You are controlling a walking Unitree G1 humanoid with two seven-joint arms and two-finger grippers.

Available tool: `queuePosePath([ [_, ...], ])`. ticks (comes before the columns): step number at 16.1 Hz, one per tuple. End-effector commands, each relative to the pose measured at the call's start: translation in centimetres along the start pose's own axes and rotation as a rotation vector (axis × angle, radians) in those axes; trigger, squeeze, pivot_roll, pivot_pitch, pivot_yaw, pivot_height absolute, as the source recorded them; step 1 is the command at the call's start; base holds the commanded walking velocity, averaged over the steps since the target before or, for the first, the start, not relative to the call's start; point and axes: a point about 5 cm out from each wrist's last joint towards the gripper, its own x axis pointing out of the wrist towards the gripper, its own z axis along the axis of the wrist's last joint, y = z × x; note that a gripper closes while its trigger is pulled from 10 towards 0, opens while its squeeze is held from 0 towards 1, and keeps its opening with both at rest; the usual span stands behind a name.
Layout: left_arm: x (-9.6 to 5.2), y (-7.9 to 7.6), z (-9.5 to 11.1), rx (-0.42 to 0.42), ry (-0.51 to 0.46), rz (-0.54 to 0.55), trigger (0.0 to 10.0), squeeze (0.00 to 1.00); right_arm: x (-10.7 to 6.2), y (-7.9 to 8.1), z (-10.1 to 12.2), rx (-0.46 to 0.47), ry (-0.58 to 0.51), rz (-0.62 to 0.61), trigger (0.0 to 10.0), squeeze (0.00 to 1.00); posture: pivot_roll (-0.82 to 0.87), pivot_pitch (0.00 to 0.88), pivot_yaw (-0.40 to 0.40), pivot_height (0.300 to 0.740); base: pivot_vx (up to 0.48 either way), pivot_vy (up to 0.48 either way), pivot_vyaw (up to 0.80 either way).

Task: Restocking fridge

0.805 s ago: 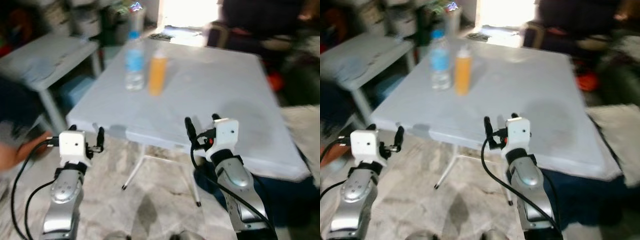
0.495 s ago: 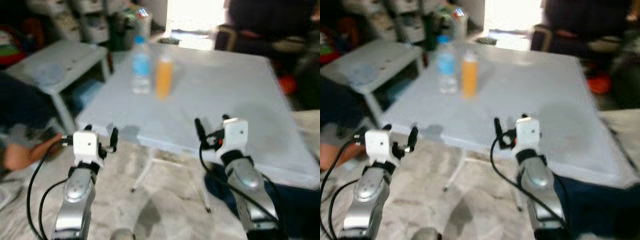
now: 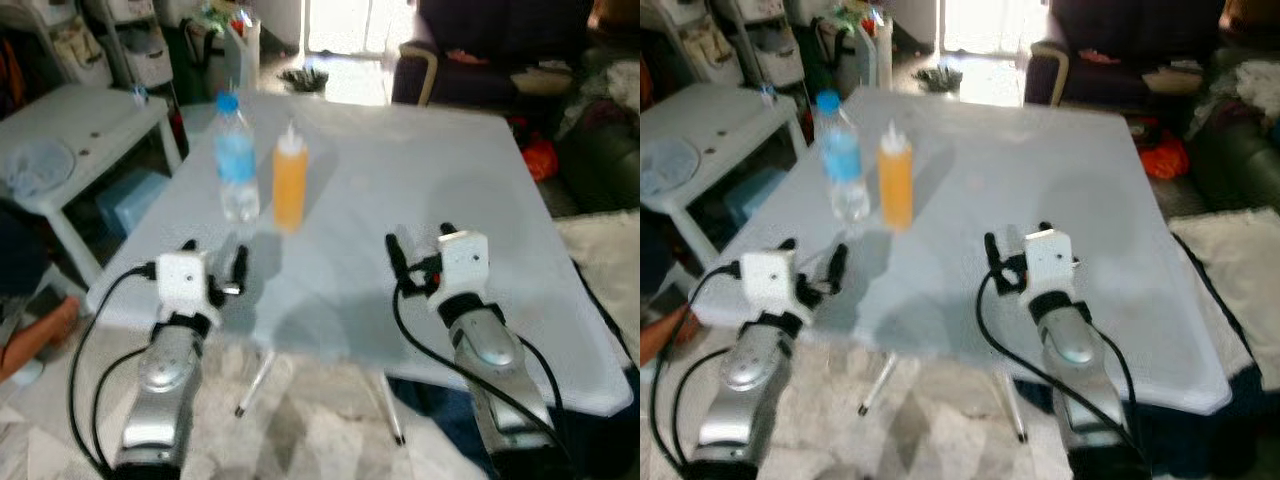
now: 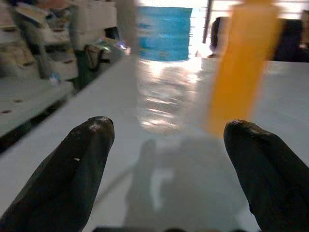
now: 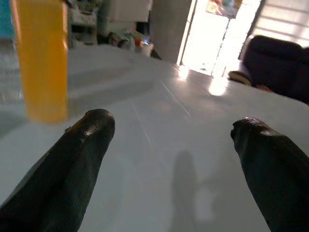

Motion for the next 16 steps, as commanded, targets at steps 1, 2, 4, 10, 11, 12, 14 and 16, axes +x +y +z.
queuePosePath([
  [1, -0.1, 0.7, 0.0, 0.012, 0.005, 0.024, 10.0, 0.0, 0.3, 0.8, 0.4, 0.007, -0.021, 0.033, 10.0, 0.0, 0.03, 0.035, -0.066, 0.74, 0.262, 0.401, 0.0],
  [2, 0.1, 0.9, 0.1, 0.016, 0.004, 0.032, 10.0, 0.0, 0.4, 1.1, 0.6, 0.009, -0.028, 0.06, 10.0, 0.0, 0.03, 0.044, -0.066, 0.74, 0.0, 0.42, 0.0],
  [4, 0.2, 1.0, 0.3, 0.024, 0.003, 0.042, 10.0, 0.0, 0.6, 1.4, 0.8, 0.003, -0.037, 0.082, 10.0, 0.0, 0.03, 0.058, -0.066, 0.74, 0.0, 0.416, 0.0],
  [10, -0.4, 1.3, 1.7, 0.057, -0.031, 0.05, 10.0, 0.0, 0.4, 1.7, 1.2, 0.002, -0.051, 0.093, 10.0, 0.0, 0.03, 0.111, -0.077, 0.74, 0.0, 0.0, 0.0],
  [11, -0.5, 1.5, 1.6, 0.065, -0.024, 0.056, 10.0, 0.0, 0.4, 1.9, 1.2, 0.004, -0.054, 0.1, 10.0, 0.0, 0.03, 0.121, -0.08, 0.74, 0.0, 0.0, 0.0],
  [12, -0.5, 1.6, 1.7, 0.068, -0.024, 0.059, 10.0, 0.0, 0.5, 2.1, 1.3, 0.005, -0.06, 0.106, 10.0, 0.0, 0.04, 0.126, -0.081, 0.74, 0.0, 0.0, 0.0],
  [14, -0.5, 1.7, 1.7, 0.071, -0.019, 0.061, 10.0, 0.0, 1.0, 2.1, 2.2, 0.006, -0.099, 0.111, 10.0, 0.0, 0.05, 0.132, -0.077, 0.74, 0.0, 0.0, 0.0],
  [16, -0.5, 1.6, 1.8, 0.073, -0.011, 0.047, 10.0, 0.0, 2.3, 2.0, 3.5, -0.003, -0.151, 0.114, 10.0, 0.0, 0.06, 0.137, -0.069, 0.74, 0.0, 0.0, 0.0],
])
